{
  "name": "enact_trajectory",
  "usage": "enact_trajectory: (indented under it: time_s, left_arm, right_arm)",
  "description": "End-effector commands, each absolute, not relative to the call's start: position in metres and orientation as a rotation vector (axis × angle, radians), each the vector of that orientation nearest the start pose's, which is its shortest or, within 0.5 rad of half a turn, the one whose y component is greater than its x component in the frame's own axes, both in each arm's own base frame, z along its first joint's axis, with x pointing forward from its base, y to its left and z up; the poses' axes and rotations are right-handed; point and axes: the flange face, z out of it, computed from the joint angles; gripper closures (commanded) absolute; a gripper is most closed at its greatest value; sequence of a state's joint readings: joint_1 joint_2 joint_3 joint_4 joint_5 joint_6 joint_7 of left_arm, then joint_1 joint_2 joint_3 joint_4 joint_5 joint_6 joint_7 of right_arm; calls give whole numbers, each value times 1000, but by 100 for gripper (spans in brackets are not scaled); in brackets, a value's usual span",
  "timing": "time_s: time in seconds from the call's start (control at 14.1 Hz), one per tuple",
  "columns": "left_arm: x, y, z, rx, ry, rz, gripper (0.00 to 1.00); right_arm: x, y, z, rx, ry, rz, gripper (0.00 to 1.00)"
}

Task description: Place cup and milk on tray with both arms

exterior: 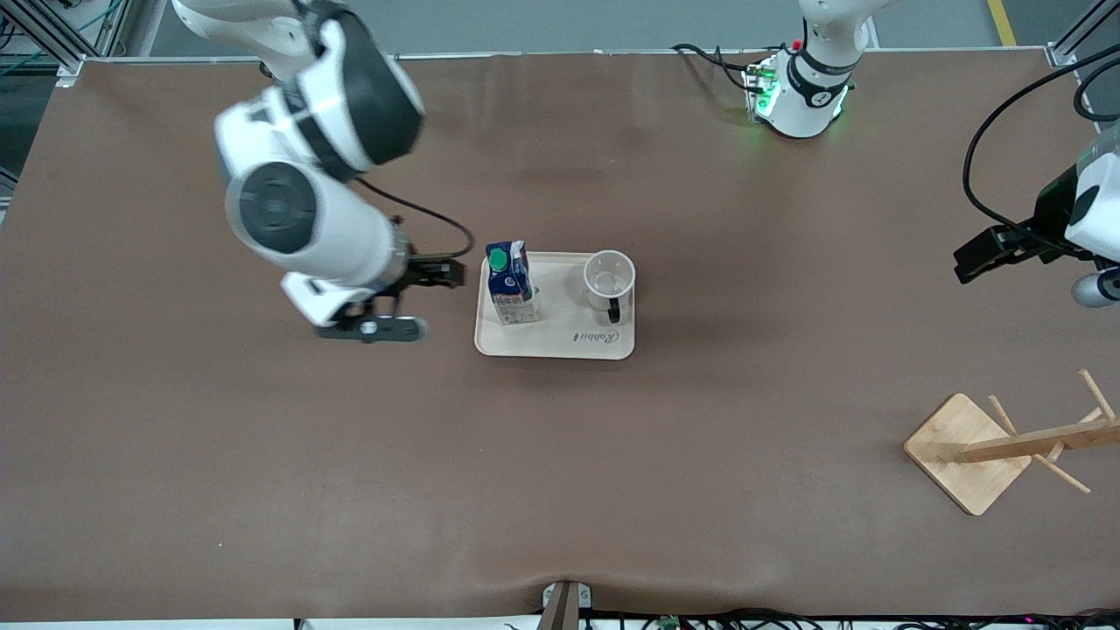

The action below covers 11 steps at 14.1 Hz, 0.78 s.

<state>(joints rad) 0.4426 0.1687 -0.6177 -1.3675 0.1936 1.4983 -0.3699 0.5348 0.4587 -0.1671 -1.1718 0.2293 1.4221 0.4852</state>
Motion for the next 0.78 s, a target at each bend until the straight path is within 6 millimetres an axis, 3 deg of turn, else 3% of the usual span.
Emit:
enact_trajectory:
  time_s: [0.0, 0.35, 0.57, 0.71]
  left_arm:
    - [581, -44, 640, -3016, -295, -31, 0]
    - [550, -18, 659, -3071, -207, -26, 0]
    - [537, -20, 662, -3069, -176, -27, 0]
    - [531, -23, 662, -3070, -164, -25, 0]
  right_arm:
    - [617, 225, 552, -3022, 272, 422, 0]
    - [627, 86, 612, -2951, 567, 264, 0]
    - [609, 51, 622, -3076, 569, 210, 0]
    - [599, 11, 621, -3080, 601, 203, 0]
